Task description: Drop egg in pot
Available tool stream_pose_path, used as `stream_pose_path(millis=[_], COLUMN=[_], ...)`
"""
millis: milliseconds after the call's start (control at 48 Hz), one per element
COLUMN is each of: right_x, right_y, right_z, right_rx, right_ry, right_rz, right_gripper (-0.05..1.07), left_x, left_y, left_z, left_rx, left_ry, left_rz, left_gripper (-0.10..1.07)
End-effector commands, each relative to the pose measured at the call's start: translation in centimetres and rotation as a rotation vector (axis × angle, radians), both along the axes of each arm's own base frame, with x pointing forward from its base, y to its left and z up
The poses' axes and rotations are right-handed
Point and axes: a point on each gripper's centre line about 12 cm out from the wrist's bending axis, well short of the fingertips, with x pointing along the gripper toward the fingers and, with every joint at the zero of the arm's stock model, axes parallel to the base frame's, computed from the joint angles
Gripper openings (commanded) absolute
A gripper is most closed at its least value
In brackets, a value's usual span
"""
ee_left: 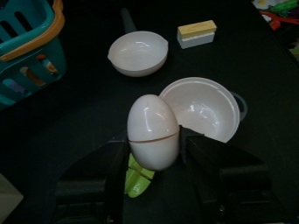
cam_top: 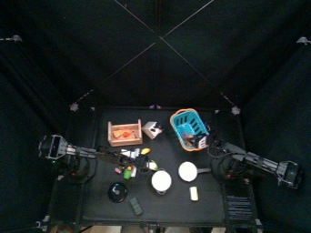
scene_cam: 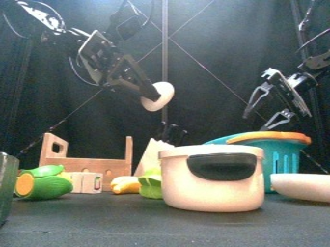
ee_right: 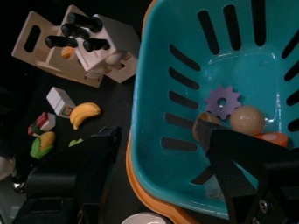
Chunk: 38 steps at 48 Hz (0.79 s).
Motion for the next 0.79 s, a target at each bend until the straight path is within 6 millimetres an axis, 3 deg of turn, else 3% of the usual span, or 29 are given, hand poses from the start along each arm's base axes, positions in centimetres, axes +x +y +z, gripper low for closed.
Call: stream_pose_path(millis=[0,229,438,771], right_x=[0.5,0.8,0.9,1.0], right_y=[-0.1,0.3,0.3,0.4], right_z=[1.1,1.5,1.5,1.5], right_rx=[-0.019,-0.025,-0.023,-0.027], right_ry=[-0.032,-0.040,-0.040,-0.036], right_rz=[0.009,0.032,0.032,0.042], right_gripper=[0.98,0.98,0.98,0.98], left_x=[0.3,0.4,2.4,4.8], left_y=[-0.1,-0.2,-3.2,-5.1], left_z=[0.8,0.5,-0.9,-1.9], left_rx=[-0.001,-0.003,-0.009,0.040], left_ry=[-0.026,-0.020,-0.020,0.004], left_rz=[-0.006,-0.009,-0.108,-0.166], left_gripper=[0.67,0.67,0.68,0.68])
